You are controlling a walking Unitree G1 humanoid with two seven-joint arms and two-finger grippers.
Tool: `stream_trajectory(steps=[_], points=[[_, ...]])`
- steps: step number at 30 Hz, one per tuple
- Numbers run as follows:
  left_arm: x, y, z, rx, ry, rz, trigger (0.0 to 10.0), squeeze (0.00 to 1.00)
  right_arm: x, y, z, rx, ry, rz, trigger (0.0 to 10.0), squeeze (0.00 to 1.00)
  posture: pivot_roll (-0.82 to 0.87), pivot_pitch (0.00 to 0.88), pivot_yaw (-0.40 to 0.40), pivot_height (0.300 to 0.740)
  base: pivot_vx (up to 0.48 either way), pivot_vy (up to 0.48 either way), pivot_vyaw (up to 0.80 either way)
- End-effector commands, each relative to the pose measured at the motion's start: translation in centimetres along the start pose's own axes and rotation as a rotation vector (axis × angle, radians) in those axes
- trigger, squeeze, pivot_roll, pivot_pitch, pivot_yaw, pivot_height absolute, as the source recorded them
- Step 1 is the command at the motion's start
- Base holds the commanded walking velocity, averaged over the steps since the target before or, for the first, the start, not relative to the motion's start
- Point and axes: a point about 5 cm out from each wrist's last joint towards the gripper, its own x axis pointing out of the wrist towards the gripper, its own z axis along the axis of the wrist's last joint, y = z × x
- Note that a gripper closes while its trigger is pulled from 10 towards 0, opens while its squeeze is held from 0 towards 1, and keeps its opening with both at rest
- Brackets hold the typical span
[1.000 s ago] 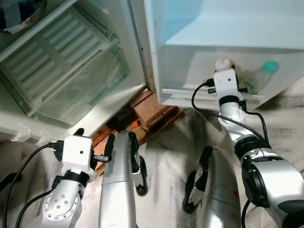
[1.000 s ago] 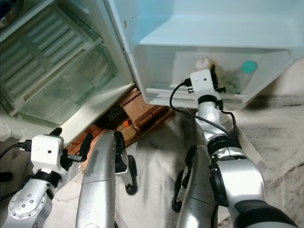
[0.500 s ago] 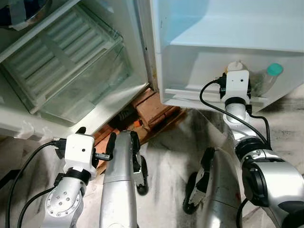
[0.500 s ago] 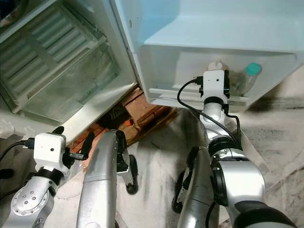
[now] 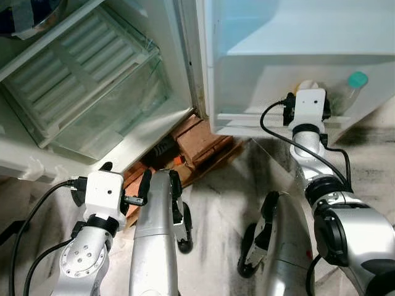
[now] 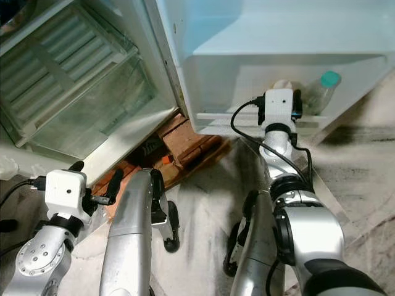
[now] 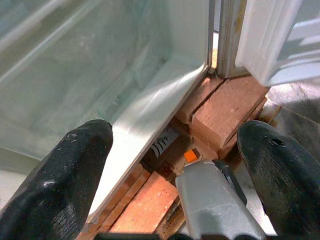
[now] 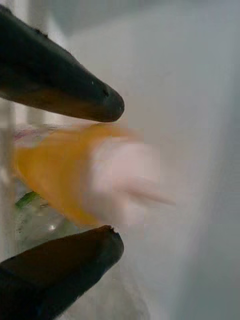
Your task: Restocking fridge
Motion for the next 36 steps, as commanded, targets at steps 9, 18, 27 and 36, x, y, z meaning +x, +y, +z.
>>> stream_trajectory(steps=[9, 18, 27, 36], points=[[0.7, 0.0, -0.5, 0.003, 0.007, 0.007, 10.0, 0.0, 1.0, 0.5, 2.5, 0.019, -0.071, 0.055, 10.0, 0.94, 0.27, 0.313, 0.104, 0.556, 0.0, 0.0, 0.0], [1.7, 0.0, -0.5, 0.004, -0.015, -0.001, 10.0, 0.0, 1.1, 0.6, 3.4, 0.036, -0.119, 0.108, 10.0, 0.96, 0.24, 0.26, 0.106, 0.556, 0.0, 0.0, 0.0], [2.8, -0.3, -0.9, -0.02, -0.037, 0.011, 10.0, 0.0, -2.6, 2.1, 1.6, 0.108, -0.13, 0.259, 10.0, 0.96, 0.17, 0.194, 0.068, 0.556, 0.0, 0.0, 0.0], [2.7, -0.9, -1.6, -0.062, -0.046, 0.044, 10.0, 0.0, -9.5, 1.2, -0.3, 0.144, -0.148, 0.265, 10.0, 0.0, 0.13, 0.141, 0.025, 0.556, 0.0, 0.0, 0.0]])
